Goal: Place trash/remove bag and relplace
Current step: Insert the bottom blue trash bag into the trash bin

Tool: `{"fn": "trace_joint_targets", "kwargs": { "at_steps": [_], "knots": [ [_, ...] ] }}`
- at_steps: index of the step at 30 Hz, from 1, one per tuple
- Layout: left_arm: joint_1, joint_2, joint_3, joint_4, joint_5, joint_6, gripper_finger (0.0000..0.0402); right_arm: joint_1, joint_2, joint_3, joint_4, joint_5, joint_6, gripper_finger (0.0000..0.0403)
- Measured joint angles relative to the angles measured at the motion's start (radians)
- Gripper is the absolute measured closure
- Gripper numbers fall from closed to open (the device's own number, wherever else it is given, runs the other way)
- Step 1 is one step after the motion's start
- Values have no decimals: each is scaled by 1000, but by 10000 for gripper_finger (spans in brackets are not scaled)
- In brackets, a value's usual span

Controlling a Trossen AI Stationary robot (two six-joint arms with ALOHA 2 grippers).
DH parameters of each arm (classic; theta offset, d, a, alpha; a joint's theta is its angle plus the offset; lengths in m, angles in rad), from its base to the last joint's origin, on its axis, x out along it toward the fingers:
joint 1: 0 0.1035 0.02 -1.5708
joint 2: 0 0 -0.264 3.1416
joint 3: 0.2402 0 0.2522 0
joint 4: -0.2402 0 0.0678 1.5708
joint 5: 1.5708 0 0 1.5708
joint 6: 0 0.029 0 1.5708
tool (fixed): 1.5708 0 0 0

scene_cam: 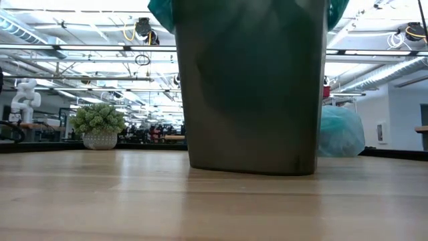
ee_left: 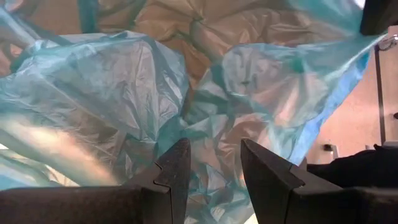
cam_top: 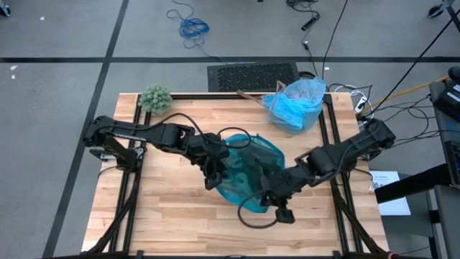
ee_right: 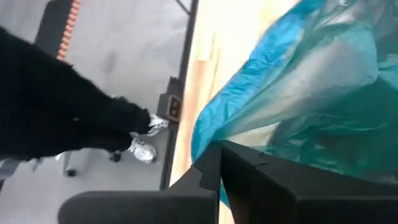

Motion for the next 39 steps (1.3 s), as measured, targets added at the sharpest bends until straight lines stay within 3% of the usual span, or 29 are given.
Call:
{"fn": "trace_joint_targets", "kwargs": {
  "at_steps": [18, 25, 36, 39],
  "knots": [
    [17, 0, 0, -36, -8, -1, 265, 33, 144, -11, -78, 109, 74, 403],
    [16, 0, 0, -33, -6, -1, 265, 71, 77, 0, 17, 94, 88, 403],
    [16, 0, 0, -20, 41, -1, 265, 59, 0, -1, 10, 152, 121, 403],
    [20, 0, 0, 11, 130, -26, 265, 55, -7, 0, 28, 173, 112, 403]
  ]
}}
